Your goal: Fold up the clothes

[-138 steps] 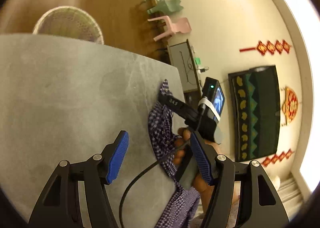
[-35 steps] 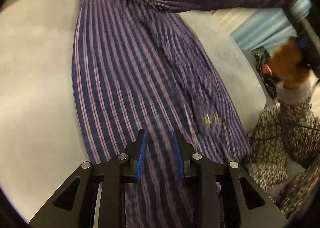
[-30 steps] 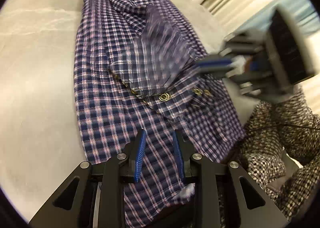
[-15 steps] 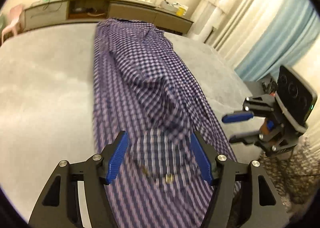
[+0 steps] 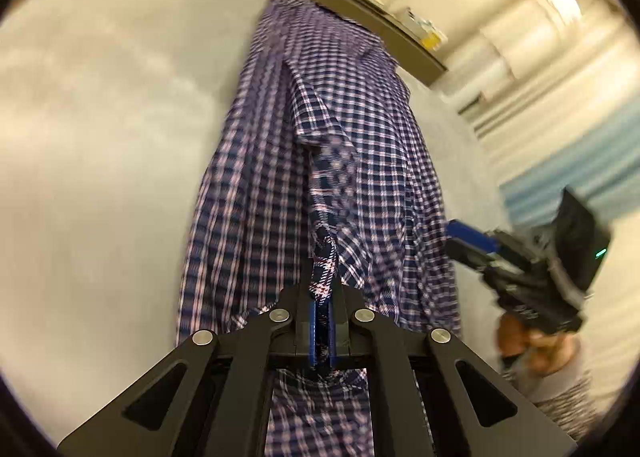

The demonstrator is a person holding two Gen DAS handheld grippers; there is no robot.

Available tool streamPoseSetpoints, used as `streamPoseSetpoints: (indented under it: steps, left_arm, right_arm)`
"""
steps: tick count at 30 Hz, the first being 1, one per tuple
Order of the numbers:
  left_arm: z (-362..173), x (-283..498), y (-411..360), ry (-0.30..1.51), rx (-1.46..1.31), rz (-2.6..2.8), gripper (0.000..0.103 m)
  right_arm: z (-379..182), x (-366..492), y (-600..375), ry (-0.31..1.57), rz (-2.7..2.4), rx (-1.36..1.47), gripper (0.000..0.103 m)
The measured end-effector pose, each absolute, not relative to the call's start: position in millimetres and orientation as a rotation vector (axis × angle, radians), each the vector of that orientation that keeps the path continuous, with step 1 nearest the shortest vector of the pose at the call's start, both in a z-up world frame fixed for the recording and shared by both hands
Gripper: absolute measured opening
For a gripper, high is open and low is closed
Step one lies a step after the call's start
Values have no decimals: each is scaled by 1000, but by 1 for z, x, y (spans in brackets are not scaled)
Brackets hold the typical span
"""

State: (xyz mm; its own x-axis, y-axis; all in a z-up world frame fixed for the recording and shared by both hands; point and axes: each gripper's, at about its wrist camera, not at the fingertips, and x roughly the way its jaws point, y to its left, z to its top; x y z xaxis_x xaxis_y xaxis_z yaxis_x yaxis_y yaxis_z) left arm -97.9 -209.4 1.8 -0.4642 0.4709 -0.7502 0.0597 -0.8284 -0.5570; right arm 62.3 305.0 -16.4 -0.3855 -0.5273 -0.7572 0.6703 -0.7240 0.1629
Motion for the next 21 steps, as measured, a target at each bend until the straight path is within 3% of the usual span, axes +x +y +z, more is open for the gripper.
streamPoseSetpoints:
  steps: [6, 11, 16, 18, 20, 21]
  left_arm:
    - [-9, -105, -199, -749, -1549, 2358, 6]
    - [-21, -109, -187, -680, -1628, 2339, 19]
    - [-4, -104, -178, -546, -1605, 2458, 22]
    - [18, -96, -178, -499, -1529, 2537, 31]
    - [38, -85, -177, -448, -1435, 2596, 48]
    - [47, -79, -175, -420, -1386, 2617, 51]
  right_arm:
    - [-21, 67, 296, 259, -2218, 1063, 32]
    - [3, 80, 284, 200, -2211, 929, 32]
    - [-33, 69, 260, 255, -2161, 1100, 32]
    - [-41, 63, 264, 278, -2181, 1157, 31]
    - [-30, 60, 275, 240, -2205, 1144, 31]
    - [-20, 60, 280, 210, -2219, 1113, 31]
